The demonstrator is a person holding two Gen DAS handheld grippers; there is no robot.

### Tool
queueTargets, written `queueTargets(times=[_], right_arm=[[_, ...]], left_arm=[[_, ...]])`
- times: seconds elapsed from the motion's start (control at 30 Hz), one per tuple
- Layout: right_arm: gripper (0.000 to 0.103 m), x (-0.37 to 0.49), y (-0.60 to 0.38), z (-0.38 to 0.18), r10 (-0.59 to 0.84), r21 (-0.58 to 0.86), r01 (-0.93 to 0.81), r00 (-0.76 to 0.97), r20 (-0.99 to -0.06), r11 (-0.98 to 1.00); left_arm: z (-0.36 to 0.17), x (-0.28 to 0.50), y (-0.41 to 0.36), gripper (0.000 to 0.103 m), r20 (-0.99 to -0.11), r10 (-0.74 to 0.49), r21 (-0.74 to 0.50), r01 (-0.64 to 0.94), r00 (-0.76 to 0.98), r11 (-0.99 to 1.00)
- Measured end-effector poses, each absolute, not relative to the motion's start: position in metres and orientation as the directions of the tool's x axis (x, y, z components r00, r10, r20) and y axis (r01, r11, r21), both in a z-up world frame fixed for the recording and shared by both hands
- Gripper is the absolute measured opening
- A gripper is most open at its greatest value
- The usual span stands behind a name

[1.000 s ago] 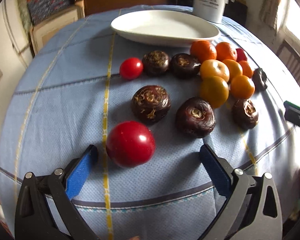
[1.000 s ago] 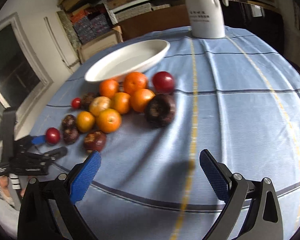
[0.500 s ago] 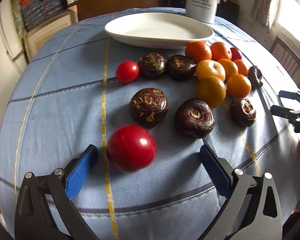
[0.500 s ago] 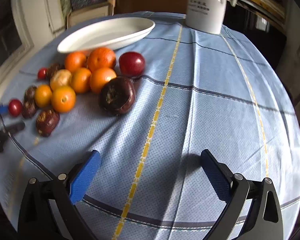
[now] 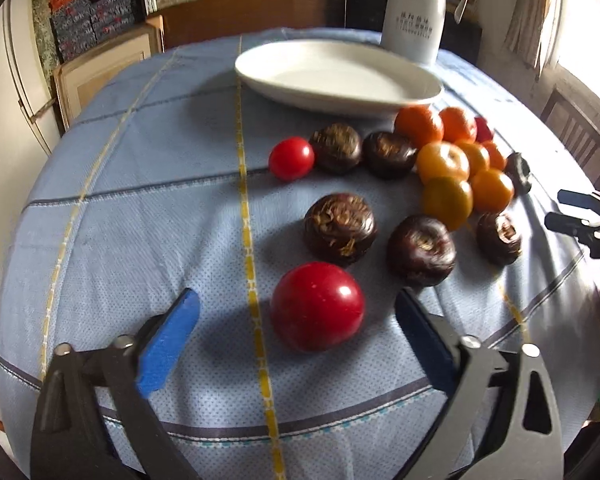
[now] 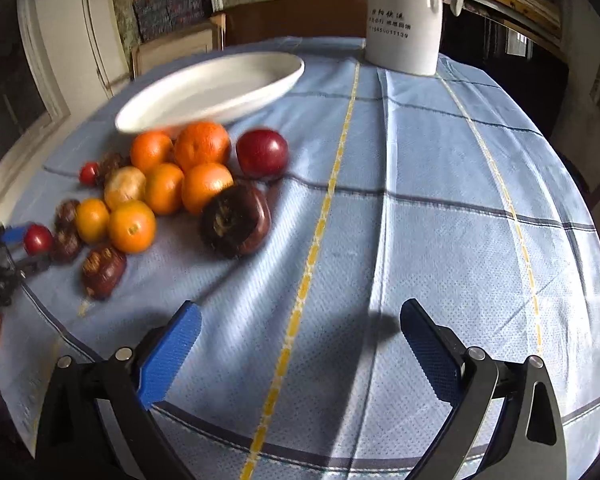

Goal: Organize fruits
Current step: 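Grasp the large red tomato with the left tool while the right tool grasps a dark water chestnut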

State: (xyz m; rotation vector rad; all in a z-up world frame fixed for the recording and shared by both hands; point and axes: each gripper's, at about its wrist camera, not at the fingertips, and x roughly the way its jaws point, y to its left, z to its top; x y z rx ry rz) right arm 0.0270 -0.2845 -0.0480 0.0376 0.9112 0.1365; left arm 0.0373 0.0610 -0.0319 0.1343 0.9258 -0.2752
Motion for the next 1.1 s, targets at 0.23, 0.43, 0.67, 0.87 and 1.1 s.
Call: queueTargets(times=[0.23,0.43,0.67,0.87,1.1], right_arm=[[0.076,0.045,-0.279,-0.047,0.203,0.169,-0.114,0.609,-0.767,0.979],[0.067,0.053,-0.27,-0.048,0.222,0.195,-0.111,0.601,-0.768,0.975],[0.038,0.057,-0.263,-0.048,0.267,0.22,-0.152,0.595,-0.758,0.964],[0.034,0.055,-0.259,-0.046,0.268,0.212,-0.164,0.603,-0.751,0.963],[0.027,0.049,-0.265,-0.041,0.292,0.246,-0.163,0.629,-0.721,0.956]], left_arm=[[-0.031,0.032,0.054,0.058,-0.8,-0.214,-0.031,0.316,0.561,0.948],[-0.032,0.03,0.052,0.045,-0.797,-0.209,-0.027,0.312,0.567,0.95],[-0.032,0.029,0.058,0.04,-0.787,-0.245,-0.07,0.313,0.566,0.947],[-0.028,0.024,0.054,0.039,-0.769,-0.271,-0.084,0.329,0.579,0.941],[-0.007,0.034,0.056,0.039,-0.727,-0.29,-0.105,0.317,0.622,0.943]])
